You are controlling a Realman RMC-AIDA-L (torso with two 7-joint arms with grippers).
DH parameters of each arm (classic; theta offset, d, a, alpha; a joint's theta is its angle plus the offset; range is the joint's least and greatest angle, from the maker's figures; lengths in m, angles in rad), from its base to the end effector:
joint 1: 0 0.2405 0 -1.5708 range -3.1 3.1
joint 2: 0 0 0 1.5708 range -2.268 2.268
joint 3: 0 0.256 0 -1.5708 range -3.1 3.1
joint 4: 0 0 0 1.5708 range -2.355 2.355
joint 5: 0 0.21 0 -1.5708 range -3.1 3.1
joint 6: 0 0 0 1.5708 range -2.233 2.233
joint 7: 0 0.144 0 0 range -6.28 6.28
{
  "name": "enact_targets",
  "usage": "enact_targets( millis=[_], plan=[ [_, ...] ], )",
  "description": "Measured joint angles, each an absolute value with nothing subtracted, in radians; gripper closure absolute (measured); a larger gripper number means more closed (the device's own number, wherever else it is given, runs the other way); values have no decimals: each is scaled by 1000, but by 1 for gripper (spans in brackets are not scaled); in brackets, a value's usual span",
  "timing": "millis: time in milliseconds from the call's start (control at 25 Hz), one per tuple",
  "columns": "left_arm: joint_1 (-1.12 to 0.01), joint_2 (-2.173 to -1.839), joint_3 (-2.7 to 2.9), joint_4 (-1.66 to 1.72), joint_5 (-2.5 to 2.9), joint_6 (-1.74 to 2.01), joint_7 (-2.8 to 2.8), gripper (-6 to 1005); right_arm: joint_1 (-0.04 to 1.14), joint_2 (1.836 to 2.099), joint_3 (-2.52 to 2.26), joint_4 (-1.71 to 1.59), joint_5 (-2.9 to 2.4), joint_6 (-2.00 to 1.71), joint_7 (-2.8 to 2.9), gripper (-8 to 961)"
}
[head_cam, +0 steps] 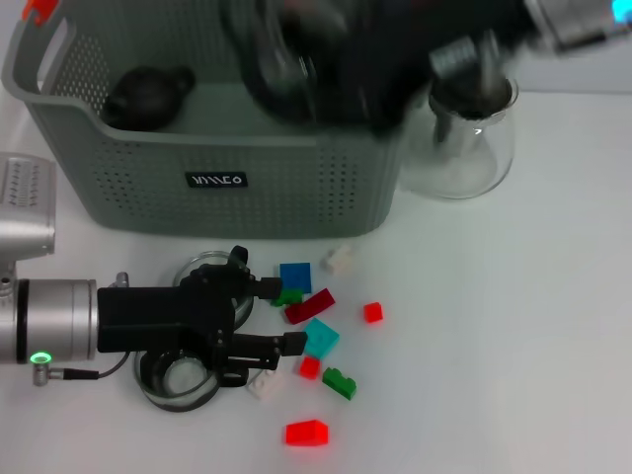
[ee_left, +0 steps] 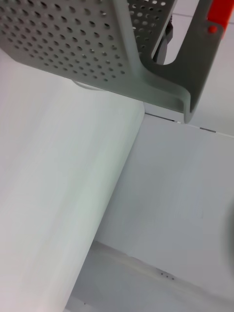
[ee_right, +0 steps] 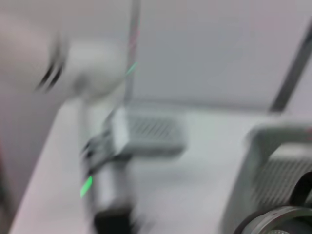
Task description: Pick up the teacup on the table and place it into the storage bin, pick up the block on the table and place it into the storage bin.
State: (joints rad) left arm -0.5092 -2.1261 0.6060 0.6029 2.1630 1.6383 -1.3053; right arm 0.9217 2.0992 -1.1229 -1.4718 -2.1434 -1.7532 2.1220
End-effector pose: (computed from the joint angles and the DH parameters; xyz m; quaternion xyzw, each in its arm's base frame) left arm -0.2718 0.2950 -0.0299 -0.9453 -0.2213 -0.2303 0.0670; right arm 0.0064 0.3553 0.0367 -0.9969 -0.0266 0.0528 0.0526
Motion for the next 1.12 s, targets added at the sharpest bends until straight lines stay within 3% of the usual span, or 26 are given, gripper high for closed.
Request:
enact_targets(
  millis=[240, 400, 560, 1120],
  plan=[
    [-510, -2126, 606, 603, 2163, 1641, -1307, 178, 1022, 2081, -1083, -1347, -2183, -1489, 2171, 893],
    [-510, -2126, 606, 603, 2163, 1641, -1307, 178, 1130, 2058, -1086, -1103, -2325, -1333, 2162, 891],
    [-510, -2126, 606, 603, 2163, 1639, -1307, 179, 1207, 2052, -1093, -877, -2413, -1167, 2106, 889],
    [-510, -2126, 606, 603, 2163, 1629, -1308, 181, 1268, 2096, -1224, -497, -2480, -740, 2010, 882]
  ],
)
